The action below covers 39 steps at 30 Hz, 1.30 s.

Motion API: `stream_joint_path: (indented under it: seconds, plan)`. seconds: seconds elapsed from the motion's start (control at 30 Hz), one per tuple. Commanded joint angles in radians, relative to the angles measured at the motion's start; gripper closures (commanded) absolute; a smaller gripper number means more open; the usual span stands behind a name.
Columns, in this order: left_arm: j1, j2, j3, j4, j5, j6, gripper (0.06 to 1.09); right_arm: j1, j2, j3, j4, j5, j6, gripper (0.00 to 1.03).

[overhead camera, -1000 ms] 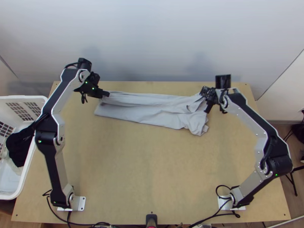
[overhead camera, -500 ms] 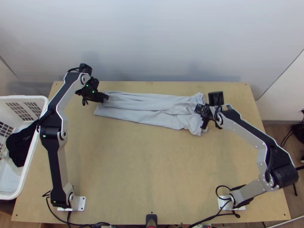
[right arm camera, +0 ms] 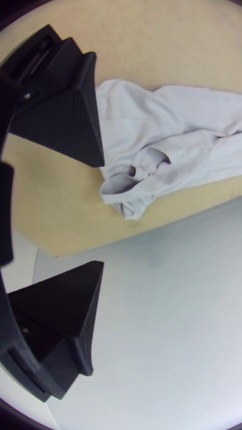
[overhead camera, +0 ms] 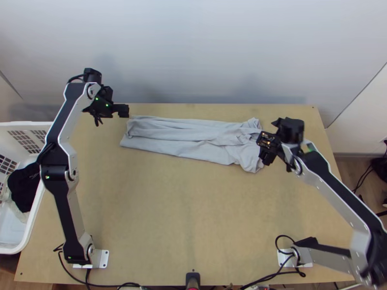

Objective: Fold the t-shirt

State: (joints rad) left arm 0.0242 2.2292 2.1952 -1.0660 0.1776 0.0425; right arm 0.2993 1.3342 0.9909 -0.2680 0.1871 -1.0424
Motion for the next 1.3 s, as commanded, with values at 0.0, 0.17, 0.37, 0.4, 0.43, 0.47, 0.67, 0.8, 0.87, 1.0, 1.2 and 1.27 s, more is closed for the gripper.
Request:
stream_joint_path:
  seconds: [0.0, 0.17, 0.37, 0.4, 0.43, 0.47, 0.67, 0.8, 0.87, 1.0, 1.2, 1.27]
  plan:
    - [0.048, -0.062, -0.057, -0.038, 0.203, -0.061, 0.10, 0.064, -0.208, -0.037, -0.057, 0.035, 0.025, 0.03]
    - [0.103, -0.039, -0.150, -0.037, 0.381, -0.150, 0.10, 0.081, -0.217, 0.034, -0.117, 0.183, 0.185, 0.03]
    - [0.132, -0.003, -0.252, 0.012, 0.419, -0.124, 0.10, 0.047, -0.196, 0.236, -0.293, 0.186, 0.450, 0.03]
    - [0.132, -0.003, -0.264, 0.024, 0.419, -0.124, 0.10, 0.043, -0.196, 0.264, -0.327, 0.186, 0.486, 0.04]
    - [0.132, 0.000, -0.272, 0.032, 0.419, -0.124, 0.10, 0.044, -0.196, 0.288, -0.356, 0.186, 0.518, 0.03]
    - [0.132, 0.003, -0.276, 0.040, 0.419, -0.124, 0.10, 0.046, -0.198, 0.311, -0.381, 0.184, 0.548, 0.03]
    - [0.117, 0.024, -0.272, 0.103, 0.421, -0.139, 0.10, 0.113, -0.224, 0.410, -0.484, 0.184, 0.657, 0.04]
    - [0.095, 0.035, -0.256, 0.132, 0.421, -0.171, 0.10, 0.116, -0.227, 0.433, -0.511, 0.184, 0.662, 0.04]
    - [0.083, 0.035, -0.256, 0.144, 0.421, -0.170, 0.10, 0.116, -0.230, 0.434, -0.528, 0.184, 0.673, 0.04]
    - [0.062, 0.037, -0.256, 0.172, 0.422, -0.168, 0.11, 0.116, -0.240, 0.411, -0.553, 0.184, 0.703, 0.04]
    - [0.005, 0.067, -0.252, 0.159, 0.421, -0.148, 0.29, 0.129, -0.253, 0.370, -0.562, 0.184, 0.742, 0.04]
    - [-0.023, 0.099, -0.233, 0.155, 0.419, -0.136, 0.39, 0.133, -0.257, 0.364, -0.566, 0.183, 0.746, 0.04]
